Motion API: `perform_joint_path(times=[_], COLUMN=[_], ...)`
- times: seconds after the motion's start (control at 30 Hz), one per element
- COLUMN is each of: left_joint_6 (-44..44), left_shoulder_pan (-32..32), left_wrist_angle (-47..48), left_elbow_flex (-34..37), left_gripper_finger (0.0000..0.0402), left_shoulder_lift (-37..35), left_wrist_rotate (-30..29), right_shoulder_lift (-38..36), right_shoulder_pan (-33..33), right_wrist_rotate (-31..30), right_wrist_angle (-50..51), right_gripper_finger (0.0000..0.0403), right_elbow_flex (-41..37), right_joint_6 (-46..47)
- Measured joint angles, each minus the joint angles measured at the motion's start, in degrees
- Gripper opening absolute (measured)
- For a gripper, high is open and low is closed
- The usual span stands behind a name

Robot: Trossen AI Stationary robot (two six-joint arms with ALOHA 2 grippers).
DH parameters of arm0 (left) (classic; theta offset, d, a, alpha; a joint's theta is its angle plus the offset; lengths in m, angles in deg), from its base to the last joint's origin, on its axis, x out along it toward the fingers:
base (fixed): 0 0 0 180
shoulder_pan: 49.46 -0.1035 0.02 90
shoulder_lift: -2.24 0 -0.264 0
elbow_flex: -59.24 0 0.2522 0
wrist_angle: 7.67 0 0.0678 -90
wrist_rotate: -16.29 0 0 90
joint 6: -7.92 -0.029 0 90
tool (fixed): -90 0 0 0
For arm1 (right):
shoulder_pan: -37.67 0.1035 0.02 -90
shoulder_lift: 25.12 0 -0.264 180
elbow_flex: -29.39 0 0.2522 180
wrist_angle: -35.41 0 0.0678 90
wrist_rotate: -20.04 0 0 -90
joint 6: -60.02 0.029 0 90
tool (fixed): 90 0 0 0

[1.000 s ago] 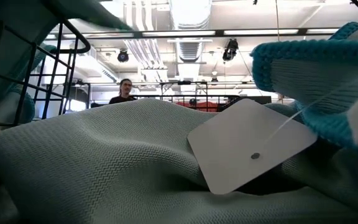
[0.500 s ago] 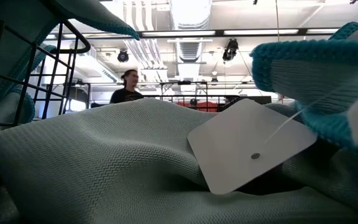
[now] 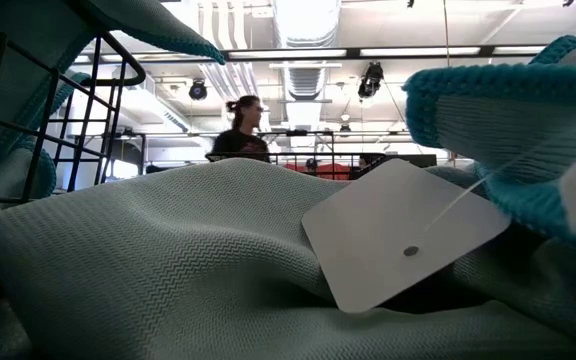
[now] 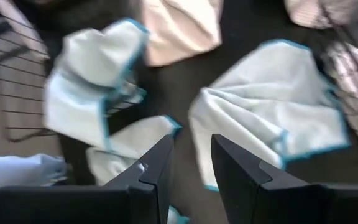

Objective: Sort microfiber towel by color & place in baskets
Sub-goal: Put the top left blue microfiber cloth into the bottom wire basket

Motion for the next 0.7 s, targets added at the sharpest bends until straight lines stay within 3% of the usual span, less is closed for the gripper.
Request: perform_joint_path(times=[0.27, 0.7], left_joint_6=[0.72, 5.03], left_shoulder_pan=[-0.02, -0.02], left_wrist_angle=[0.0, 0.0], left_elbow_flex=[0.0, 0.0], left_gripper_finger=[0.0, 0.0], left_shoulder_lift=[0.0, 0.0], left_wrist_rotate=[0.0, -0.02], right_shoulder_lift=[0.0, 0.22], right_shoulder_pan=[-2.11, -8.02], right_wrist_rotate=[-6.75, -8.5], right_wrist_angle=[6.58, 7.23], right_gripper_finger=[0.0102, 0.0102], right_elbow_flex=[-0.02, -0.15], right_joint_6=[-3.52, -6.09])
